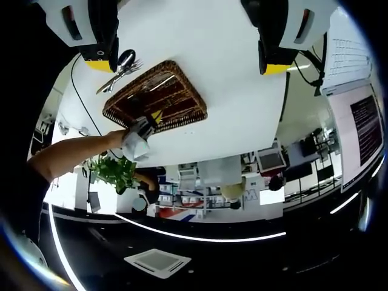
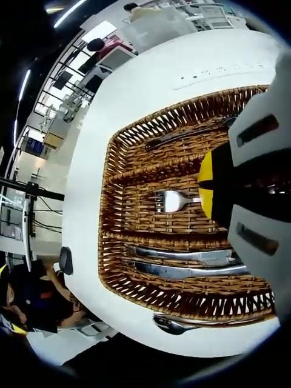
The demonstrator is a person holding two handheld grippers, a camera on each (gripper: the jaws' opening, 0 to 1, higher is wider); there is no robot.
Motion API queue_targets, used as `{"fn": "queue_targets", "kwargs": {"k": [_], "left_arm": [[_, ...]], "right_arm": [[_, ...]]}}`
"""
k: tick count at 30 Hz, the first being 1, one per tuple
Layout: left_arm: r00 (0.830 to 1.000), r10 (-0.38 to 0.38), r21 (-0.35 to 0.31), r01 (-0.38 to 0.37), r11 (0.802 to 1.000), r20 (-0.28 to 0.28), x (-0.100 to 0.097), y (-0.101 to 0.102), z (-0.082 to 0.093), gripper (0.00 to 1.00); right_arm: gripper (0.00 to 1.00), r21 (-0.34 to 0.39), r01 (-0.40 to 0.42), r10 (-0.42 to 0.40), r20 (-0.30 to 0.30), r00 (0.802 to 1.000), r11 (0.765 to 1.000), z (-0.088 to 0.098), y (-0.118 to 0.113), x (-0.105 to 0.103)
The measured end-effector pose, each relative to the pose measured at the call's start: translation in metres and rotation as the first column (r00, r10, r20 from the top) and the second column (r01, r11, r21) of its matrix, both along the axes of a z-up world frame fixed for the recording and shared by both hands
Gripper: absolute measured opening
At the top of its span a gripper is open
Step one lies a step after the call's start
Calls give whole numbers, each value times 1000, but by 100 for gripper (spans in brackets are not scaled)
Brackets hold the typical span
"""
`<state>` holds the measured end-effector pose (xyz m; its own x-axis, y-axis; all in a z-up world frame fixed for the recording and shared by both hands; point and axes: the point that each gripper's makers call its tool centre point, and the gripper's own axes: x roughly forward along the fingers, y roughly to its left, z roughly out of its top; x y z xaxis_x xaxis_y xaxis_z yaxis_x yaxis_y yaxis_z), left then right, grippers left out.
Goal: Arrange the knives, forks, and spoons in their matching storage slots by inserting each utensil handle-first until every utensil is classified and aligned in the correct compartment
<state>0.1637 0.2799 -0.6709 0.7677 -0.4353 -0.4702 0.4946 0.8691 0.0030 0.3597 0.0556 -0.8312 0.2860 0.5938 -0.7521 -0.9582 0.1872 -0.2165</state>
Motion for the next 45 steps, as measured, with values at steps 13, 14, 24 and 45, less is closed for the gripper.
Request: {"fn": "queue_targets", "kwargs": {"k": [13, 14, 24, 45], "left_arm": [[998, -48, -20, 49, 999, 29, 17, -17, 9, 100], [998, -52, -22, 53, 998, 31, 19, -18, 10, 100], [990, -125, -27, 126, 992, 63, 30, -42, 16, 100], [974, -204, -36, 208, 977, 96, 33, -75, 22, 100]], "right_arm": [[80, 225, 110, -131, 85, 988, 968, 89, -4, 6], [83, 233, 116, -138, 82, 987, 965, 93, -6, 4], [99, 265, 190, -225, 110, 968, 945, 125, -45, -22], [99, 361, 384, -432, 60, 900, 850, 163, -118, -90]]}}
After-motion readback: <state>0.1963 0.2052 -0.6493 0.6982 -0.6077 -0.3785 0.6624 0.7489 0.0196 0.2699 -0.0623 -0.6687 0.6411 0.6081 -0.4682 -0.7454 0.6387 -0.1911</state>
